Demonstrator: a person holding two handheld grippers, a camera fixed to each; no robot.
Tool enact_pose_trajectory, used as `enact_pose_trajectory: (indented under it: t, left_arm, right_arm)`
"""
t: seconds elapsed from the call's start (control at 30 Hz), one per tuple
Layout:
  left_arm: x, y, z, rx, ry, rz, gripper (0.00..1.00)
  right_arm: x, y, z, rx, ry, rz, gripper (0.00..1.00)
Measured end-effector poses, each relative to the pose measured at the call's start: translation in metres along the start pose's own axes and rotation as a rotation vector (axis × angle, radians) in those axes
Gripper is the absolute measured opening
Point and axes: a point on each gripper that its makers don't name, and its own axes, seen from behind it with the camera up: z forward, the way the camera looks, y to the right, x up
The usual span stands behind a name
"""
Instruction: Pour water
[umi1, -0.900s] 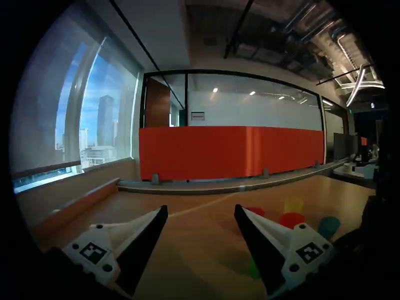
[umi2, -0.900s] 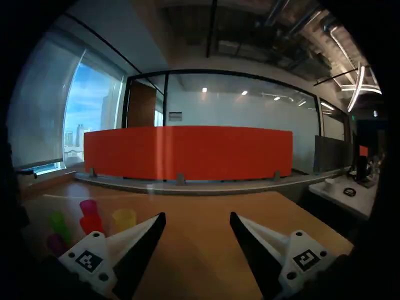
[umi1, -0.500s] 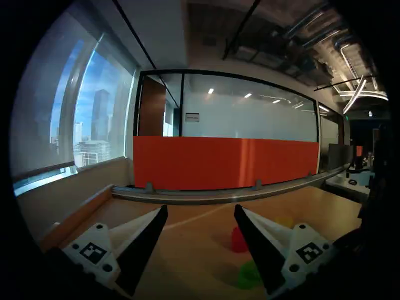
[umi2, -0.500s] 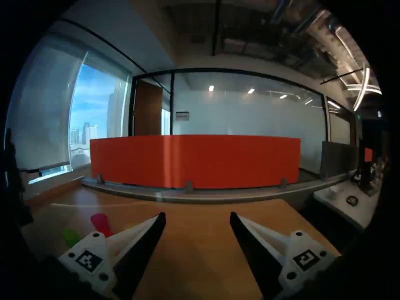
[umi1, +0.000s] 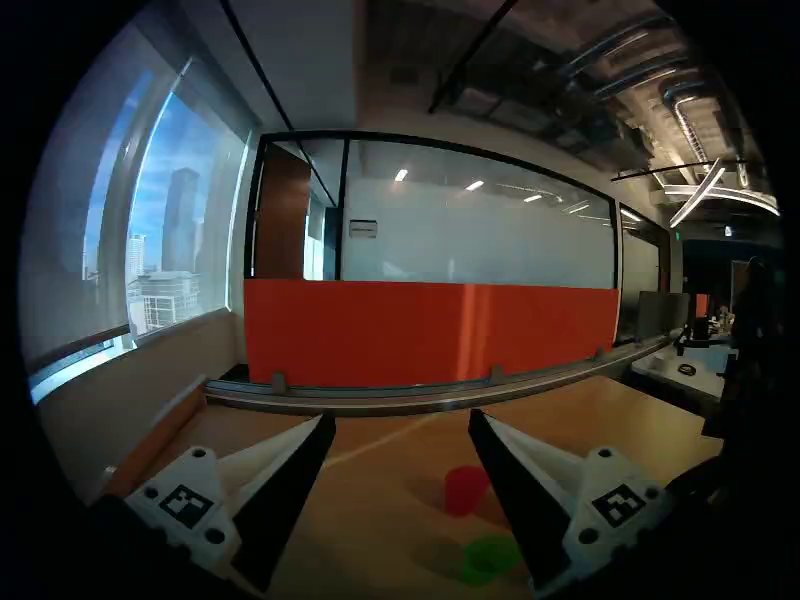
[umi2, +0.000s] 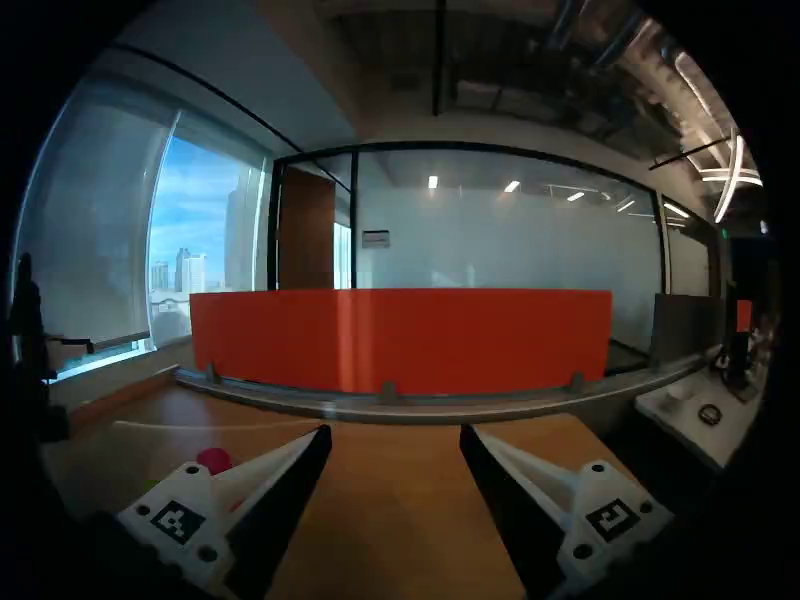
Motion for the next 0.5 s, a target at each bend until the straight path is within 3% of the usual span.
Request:
enact_pose_trajectory:
  t: [0.2,0.37,0.5]
  left_arm:
    - [0.002,0.013,0.003,-0.076,-0.012,-0.005,0.99]
    - [0.006,0.025,0.003,-0.154,0.000,-0.013,0.99]
    - [0.005,0.030,0.003,-0.195,-0.012,0.007,0.99]
  right_arm:
    - [-0.003,-0.016,0.000,0.085,-0.020,-0.012,0.99]
    - [-0.001,-0.043,-0.001,0.201,-0.028,-0.009,0.99]
    - [0.001,-0.066,-0.005,0.303,-0.033,-0.007,0.99]
